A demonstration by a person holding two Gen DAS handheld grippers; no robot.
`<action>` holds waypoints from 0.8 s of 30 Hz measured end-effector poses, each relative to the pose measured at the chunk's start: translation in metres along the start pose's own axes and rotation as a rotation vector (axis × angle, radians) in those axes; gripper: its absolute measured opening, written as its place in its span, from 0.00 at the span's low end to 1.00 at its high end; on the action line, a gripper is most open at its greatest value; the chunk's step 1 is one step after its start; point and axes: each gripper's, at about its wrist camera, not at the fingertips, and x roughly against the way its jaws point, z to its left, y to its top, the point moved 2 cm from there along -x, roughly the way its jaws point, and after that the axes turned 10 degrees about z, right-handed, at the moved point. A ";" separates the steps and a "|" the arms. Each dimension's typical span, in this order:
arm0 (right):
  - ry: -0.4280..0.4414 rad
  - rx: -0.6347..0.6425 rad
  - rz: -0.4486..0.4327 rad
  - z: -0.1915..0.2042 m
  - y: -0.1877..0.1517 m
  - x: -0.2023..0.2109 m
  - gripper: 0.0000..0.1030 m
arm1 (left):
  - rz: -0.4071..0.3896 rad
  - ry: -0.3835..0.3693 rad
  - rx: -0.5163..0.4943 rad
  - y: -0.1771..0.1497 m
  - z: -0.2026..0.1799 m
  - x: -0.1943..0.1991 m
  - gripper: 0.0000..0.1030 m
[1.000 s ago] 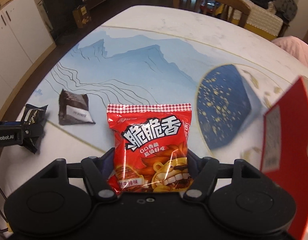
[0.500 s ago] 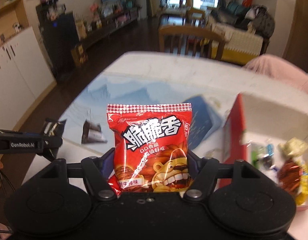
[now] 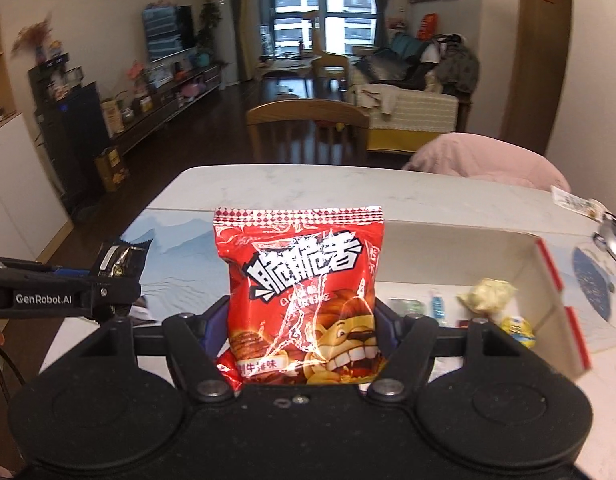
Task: Organize snacks
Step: 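Carry the black pack and red bag over the red box with both tools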
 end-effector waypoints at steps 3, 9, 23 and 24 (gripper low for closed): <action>-0.019 -0.029 -0.002 -0.019 -0.002 0.001 0.67 | 0.000 -0.014 -0.030 0.009 -0.024 -0.004 0.37; -0.046 -0.075 0.007 -0.056 -0.008 -0.002 0.67 | 0.019 -0.041 -0.081 0.025 -0.071 -0.019 0.37; -0.130 -0.119 0.065 -0.151 -0.020 -0.015 0.67 | 0.130 -0.064 -0.169 0.048 -0.157 -0.090 0.37; -0.134 -0.120 0.076 -0.156 -0.021 -0.018 0.67 | 0.140 -0.060 -0.171 0.049 -0.162 -0.096 0.37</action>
